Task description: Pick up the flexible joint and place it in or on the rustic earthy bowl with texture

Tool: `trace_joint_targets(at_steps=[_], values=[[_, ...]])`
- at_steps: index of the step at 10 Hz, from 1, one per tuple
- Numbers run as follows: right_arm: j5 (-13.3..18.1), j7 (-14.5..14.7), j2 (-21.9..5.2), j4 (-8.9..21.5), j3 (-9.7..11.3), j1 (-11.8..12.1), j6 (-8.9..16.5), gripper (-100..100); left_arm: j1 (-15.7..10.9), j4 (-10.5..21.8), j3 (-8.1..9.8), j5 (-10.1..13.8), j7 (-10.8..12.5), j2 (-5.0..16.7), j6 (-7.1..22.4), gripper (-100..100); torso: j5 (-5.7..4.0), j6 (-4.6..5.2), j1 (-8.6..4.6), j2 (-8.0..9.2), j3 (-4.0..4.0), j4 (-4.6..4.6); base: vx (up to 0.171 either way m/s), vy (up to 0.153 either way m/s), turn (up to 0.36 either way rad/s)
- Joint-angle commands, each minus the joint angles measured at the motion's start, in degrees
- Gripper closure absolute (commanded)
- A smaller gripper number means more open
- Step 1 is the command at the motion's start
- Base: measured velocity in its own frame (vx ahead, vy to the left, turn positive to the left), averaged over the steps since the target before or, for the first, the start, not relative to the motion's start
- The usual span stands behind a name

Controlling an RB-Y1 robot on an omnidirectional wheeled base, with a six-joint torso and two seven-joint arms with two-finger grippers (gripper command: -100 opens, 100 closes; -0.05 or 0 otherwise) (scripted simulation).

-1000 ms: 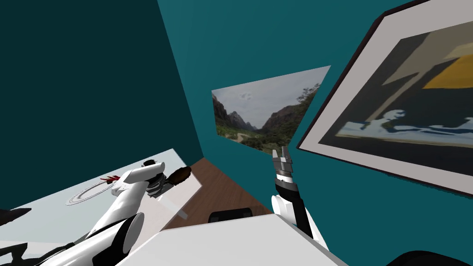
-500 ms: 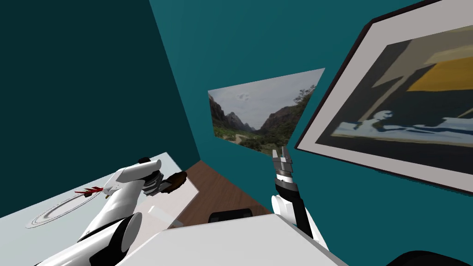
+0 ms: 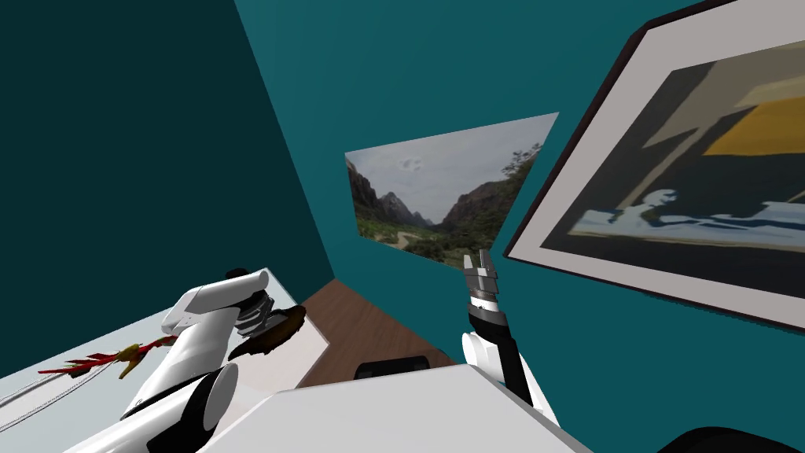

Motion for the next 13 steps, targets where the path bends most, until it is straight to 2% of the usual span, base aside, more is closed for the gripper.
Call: trace_joint_targets(at_steps=[1,5,10,13], values=[[0.00,0.00,0.00,0.00,0.00,0.00,0.00,0,0.45,-0.88,0.64,0.19,-0.08,-0.03,2.02,100,0.00,0.00,0.00,0.00,0.00,0.00,0.103,-0.005,-0.075],[0.00,0.00,0.00,0.00,0.00,0.01,0.00,0,2.01,-2.66,2.77,0.61,-0.06,0.34,6.54,100,-0.02,-0.06,0.06,-0.20,-0.14,-0.10,0.125,0.023,-0.060],[0.00,0.00,0.00,0.00,-0.01,0.00,0.00,0,4.74,-4.61,6.02,0.39,0.88,2.39,13.71,100,-0.02,-0.24,0.21,0.00,-0.08,-0.14,0.099,0.058,0.035],[0.00,0.00,0.00,0.00,0.00,0.00,0.00,0,5.32,-5.14,6.87,0.24,1.28,3.27,16.46,100,-0.03,-0.27,0.10,0.07,-0.05,-0.15,0.058,0.035,0.048]])
